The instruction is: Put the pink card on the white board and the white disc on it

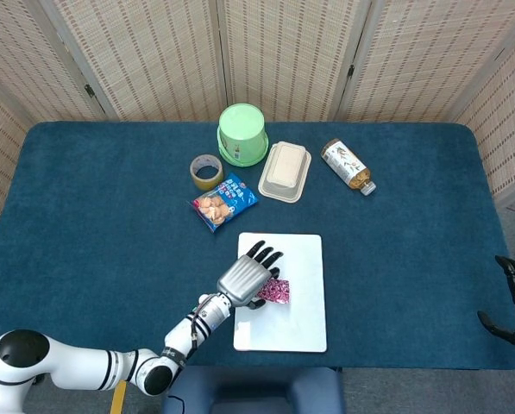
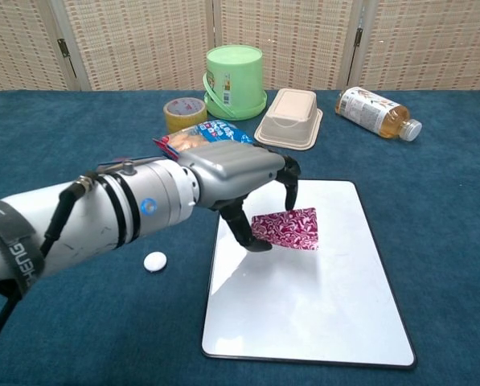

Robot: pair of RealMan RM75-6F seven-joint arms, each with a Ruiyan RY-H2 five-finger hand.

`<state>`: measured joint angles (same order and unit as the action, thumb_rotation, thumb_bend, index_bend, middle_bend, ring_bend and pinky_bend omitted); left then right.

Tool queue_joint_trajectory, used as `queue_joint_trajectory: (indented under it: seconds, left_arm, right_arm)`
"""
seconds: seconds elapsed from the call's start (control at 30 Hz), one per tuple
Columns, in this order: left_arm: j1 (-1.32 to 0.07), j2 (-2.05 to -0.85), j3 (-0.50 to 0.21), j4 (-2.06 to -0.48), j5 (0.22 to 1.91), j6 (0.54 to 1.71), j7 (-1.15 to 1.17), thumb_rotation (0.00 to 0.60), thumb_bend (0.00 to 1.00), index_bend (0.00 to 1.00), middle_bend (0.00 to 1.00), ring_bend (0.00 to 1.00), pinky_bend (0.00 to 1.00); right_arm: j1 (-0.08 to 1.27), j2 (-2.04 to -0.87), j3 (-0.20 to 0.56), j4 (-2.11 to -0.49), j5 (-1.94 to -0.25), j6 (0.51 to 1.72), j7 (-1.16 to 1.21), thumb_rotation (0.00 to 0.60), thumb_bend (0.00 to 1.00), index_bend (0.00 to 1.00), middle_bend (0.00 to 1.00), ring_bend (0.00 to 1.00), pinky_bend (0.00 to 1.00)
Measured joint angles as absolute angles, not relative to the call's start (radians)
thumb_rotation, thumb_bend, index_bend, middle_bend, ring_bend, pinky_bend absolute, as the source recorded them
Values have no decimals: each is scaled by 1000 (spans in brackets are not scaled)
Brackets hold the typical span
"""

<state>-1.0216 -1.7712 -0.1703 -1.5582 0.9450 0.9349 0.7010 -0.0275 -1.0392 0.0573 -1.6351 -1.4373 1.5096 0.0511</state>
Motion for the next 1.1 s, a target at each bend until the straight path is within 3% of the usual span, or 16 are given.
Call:
queue_joint_trajectory:
  seconds: [0.07,0.23,0.63,1.1]
  left_arm:
    - [-1030,-1784,-170,-1548,932,936,719,600,297,228,133,59,0]
    - [-1038,-1794,-163,-1545,912,949,746,600,294,214,128,56,0]
    - [-951,-1651,-93,-1642,995,1018,687,600,296,423,127,71,0]
    - [-819,-1565,55,-1648,1193,1078,611,600,314,460,133,88,0]
  right_arm:
    - [-27,-1039,58,-1635,-1437,1509,52,600,246,92,141,207,159]
    - [-24,-1039,59,-1636,-1439,1506,50,600,245,96,141,207,159]
    - [-14,-1041,60,-1640,-1453,1500,47,600,246,98,141,207,159]
    - [-6,-1042,58,-1650,-1471,1501,38,600,245,100,141,205,159]
